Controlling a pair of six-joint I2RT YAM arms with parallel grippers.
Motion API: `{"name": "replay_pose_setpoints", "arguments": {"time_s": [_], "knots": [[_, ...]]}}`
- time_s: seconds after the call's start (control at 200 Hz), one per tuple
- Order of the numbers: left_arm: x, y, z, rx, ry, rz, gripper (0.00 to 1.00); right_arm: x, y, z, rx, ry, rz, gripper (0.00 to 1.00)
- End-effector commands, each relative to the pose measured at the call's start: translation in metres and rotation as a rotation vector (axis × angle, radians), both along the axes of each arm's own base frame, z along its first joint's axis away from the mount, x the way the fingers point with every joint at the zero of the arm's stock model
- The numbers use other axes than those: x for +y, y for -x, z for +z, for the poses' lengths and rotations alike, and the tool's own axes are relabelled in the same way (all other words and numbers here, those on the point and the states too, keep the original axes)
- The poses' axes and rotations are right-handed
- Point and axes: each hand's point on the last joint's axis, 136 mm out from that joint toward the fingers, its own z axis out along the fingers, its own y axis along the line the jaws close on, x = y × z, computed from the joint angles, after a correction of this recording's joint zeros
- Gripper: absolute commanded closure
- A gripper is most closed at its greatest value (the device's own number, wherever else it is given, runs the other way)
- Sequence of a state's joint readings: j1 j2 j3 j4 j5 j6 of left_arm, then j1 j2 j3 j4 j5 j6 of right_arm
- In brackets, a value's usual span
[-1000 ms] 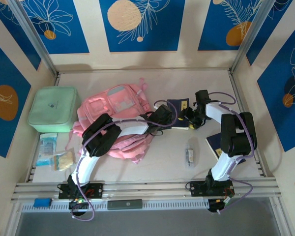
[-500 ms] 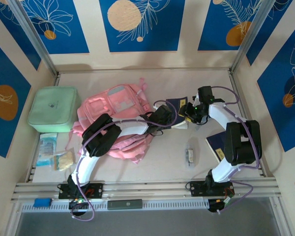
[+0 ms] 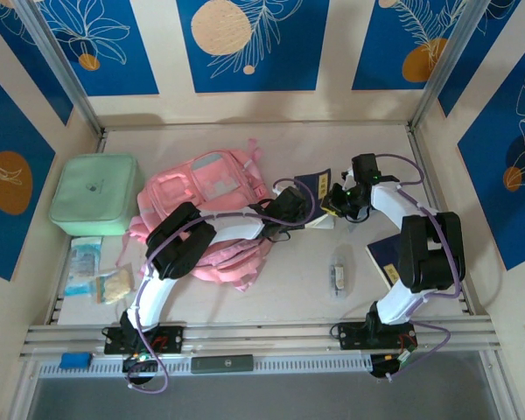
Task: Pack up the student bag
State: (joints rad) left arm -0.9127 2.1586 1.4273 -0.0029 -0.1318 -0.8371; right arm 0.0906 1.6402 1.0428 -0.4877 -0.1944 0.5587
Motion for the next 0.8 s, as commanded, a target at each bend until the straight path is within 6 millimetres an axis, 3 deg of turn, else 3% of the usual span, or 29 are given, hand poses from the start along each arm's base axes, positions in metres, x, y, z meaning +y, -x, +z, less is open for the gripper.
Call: {"name": "replay_pose_setpoints", "arguments": {"time_s": [0.0,0.28,0.54,0.795], "knots": [[0.014,0.015,-0.029,0.075,-0.063,-0.009,0.97,0.009,0.0,0.014,-0.02,-0.045,0.035,0.92],[0.009,0.01,-0.001,0.036,-0.038,-0.028,0.87,0.017,0.0,0.036,-0.056,-0.1,0.048,1.0],[0.023,0.013,0.089,-0.099,0.066,-0.047,0.66,0.022,0.008,0.079,-0.135,-0.136,0.047,1.0],[0.063,0.044,0.163,-0.203,0.158,-0.076,0.53,0.033,0.031,0.127,-0.215,-0.146,0.091,1.0]]}}
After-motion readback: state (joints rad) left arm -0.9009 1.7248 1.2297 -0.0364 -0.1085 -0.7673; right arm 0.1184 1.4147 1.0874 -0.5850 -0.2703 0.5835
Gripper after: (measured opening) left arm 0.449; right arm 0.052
